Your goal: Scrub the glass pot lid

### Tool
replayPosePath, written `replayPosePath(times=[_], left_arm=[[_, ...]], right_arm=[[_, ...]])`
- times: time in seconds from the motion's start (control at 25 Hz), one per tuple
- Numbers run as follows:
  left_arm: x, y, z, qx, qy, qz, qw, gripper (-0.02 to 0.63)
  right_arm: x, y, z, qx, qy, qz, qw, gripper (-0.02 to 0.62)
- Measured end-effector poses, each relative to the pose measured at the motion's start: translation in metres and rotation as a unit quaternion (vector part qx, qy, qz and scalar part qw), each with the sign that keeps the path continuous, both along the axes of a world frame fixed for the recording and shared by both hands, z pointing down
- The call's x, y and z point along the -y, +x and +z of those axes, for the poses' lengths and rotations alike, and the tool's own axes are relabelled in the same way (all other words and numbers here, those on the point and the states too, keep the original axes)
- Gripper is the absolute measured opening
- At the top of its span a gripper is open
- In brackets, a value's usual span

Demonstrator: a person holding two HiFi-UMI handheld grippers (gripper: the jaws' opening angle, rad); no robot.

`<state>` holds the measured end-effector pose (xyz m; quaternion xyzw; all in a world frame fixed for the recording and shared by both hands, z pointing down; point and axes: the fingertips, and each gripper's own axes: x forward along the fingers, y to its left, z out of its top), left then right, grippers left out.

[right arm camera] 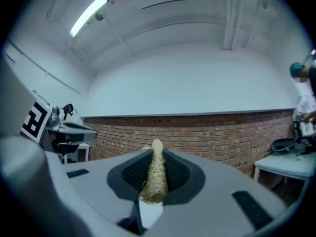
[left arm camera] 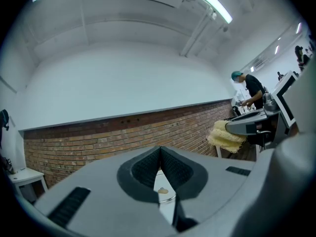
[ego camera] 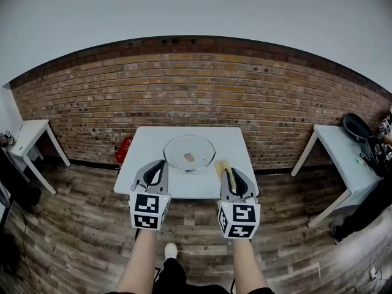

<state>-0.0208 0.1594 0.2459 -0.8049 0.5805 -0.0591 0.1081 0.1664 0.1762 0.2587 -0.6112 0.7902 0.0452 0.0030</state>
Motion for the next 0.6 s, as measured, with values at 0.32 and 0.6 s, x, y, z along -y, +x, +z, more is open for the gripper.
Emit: replayPosePath(times=[0.32,0.6], left_arm=[[0.047,-0.017,0.011,-0.001,-0.003,0.003,1.0,0.011],[0.098,-0.036,0.018,-0.006,-0.008,0.009,0.9999,0.011]], right_arm=[[0.044,-0.015,0.01,-0.01,-0.004,0.003,1.0,0.058],[0.094,-0.03,0.014,-0.007,-0.005,0.012,1.0,0.058]])
